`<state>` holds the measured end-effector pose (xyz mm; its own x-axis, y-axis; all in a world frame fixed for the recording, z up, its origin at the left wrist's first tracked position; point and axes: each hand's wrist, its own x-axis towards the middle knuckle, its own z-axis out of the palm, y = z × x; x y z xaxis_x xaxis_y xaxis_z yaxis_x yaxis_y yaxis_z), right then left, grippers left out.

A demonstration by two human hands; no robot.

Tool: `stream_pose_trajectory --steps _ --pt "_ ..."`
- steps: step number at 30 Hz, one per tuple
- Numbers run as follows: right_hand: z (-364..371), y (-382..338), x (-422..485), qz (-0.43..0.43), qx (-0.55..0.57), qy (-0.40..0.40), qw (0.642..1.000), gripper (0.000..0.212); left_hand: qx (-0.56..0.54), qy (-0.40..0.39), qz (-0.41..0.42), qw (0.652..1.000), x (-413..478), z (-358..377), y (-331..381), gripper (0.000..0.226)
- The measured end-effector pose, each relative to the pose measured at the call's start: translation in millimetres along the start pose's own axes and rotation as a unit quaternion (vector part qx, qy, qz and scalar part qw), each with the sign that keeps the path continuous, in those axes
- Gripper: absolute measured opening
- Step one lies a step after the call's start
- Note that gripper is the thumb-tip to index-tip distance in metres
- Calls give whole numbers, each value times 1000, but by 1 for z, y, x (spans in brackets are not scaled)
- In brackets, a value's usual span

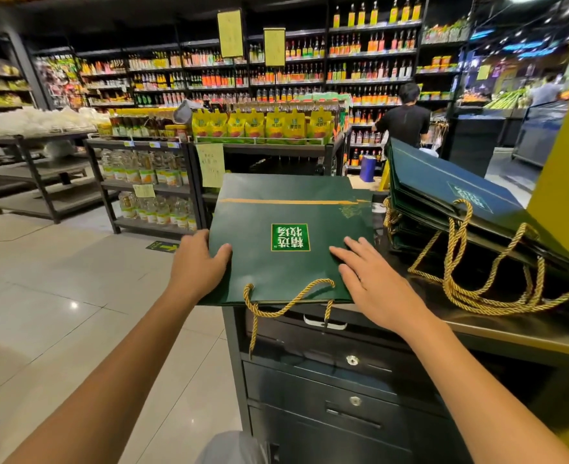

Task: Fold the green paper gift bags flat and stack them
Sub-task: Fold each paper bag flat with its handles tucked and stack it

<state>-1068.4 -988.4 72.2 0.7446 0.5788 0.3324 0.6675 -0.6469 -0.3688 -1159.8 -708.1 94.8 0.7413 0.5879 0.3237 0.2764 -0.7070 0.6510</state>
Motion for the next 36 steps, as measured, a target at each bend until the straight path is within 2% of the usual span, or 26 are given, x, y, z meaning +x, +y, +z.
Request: stream_pose_trajectory --steps 2,4,6,9,12,20,25,27,32,36 --pt "0 0 0 -3 -4 2 1000 46 130 50 41 989 -5 -3 10 45" --pt "0 0 0 -3 -7 3 1000 47 94 49 127 986 -14 -3 27 35" --pt "-1 0 -1 0 -4 2 1000 47 13 -40 201 979 -25 0 45 24" --pt "-1 0 -1 0 3 4 1000 46 -17 -187 273 943 -40 14 65 17" --pt "0 2 0 0 12 8 1000 46 4 -215 327 920 -44 29 75 21" --pt "2 3 1 4 24 15 1000 45 8 -204 338 919 -40 41 82 7" --pt "2 3 2 8 17 8 1000 46 -175 -191 241 935 -33 34 77 9" --pt "1 3 2 9 15 6 1000 45 -211 -195 218 933 -34 31 76 9" --pt "1 3 2 9 19 7 1000 45 -209 -196 203 936 -32 24 75 6" --pt "1 4 2 9 31 5 999 45 -171 -182 209 945 -24 -4 56 17"
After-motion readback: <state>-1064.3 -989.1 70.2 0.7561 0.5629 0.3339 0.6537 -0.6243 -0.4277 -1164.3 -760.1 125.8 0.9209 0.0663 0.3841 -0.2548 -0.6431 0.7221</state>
